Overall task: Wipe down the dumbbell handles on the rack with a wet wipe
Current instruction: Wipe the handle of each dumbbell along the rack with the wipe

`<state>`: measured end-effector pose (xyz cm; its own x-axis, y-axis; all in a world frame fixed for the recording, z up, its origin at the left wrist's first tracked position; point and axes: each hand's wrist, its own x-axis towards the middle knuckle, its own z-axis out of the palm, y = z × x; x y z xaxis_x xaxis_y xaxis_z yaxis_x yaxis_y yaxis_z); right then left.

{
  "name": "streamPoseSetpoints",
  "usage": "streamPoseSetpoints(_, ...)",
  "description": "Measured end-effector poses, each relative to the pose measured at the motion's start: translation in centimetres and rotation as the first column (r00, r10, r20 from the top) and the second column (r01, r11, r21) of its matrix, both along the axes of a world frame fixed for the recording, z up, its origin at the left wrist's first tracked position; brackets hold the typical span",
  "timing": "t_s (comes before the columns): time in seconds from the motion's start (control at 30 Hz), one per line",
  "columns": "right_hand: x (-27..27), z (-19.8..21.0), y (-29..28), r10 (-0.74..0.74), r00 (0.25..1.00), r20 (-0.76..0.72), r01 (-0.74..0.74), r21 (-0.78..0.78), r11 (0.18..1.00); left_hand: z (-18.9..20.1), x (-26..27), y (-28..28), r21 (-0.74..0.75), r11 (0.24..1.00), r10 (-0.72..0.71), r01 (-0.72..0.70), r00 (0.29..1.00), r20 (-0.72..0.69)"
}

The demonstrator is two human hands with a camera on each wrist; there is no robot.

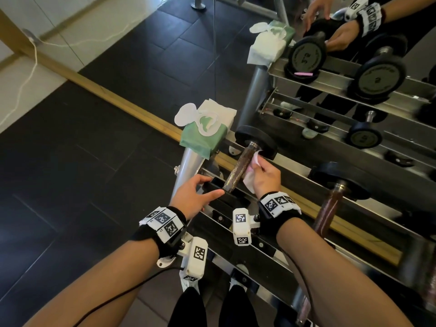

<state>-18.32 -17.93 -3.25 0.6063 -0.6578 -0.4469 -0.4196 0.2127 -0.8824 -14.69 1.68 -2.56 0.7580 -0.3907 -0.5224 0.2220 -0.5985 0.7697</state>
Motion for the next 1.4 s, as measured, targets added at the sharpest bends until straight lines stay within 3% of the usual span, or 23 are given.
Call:
streamPoseSetpoints(0.27, -2.0, -0.6, 1.3, 0.105, 0.993, 0.045, -0.11, 0.137, 0.984, -0.2, 0.1, 0.1, -0.015, 1.0, -0.021, 0.021, 1.0, 0.008)
streamPoseSetpoints(0.47, 0.2, -0.4, 0.0, 0.008, 0.999, 0.035, -0.013, 0.14, 0.99, 0.1, 0.0, 0.1, -0.058, 0.998, 0.005, -0.005, 1.0, 0.005)
streamPoseSetpoints(0.73, -2.2, -0.6, 1.1, 0.037, 0.998, 0.053, -0.052, 0.316, 0.947, 0.1, 0.2, 0.1, -0.055, 0.998, -0.005, 0.005, 1.0, 0.0)
streamPoseSetpoints(0.93, -0.1, 0.0, 0.1, 0.002, 1.0, 0.021, -0.007, 0.238, 0.971, 0.0, 0.2, 0.1, -0.037, 0.999, -0.002, 0.002, 1.0, 0.006)
streamPoseSetpoints(1.13, -3.9, -0.3, 1.8, 0.049, 0.997, 0.057, -0.068, 0.386, 0.92, 0.2, 0.3, 0.0, -0.035, 0.999, -0.016, 0.016, 1.0, 0.004)
streamPoseSetpoints(1.3, -3.7, -0.3, -1.3, -0.105, 0.994, 0.038, 0.083, 0.383, 0.92, 0.3, 0.4, 0.1, -0.003, 0.999, -0.041, 0.041, 0.999, 0.015)
streamPoseSetpoints(1.4, -2.1, -0.1, -1.8, -0.112, 0.991, 0.077, 0.077, 0.368, 0.927, 0.3, 0.3, 0.0, 0.006, 1.0, -0.026, 0.026, 1.0, 0.008)
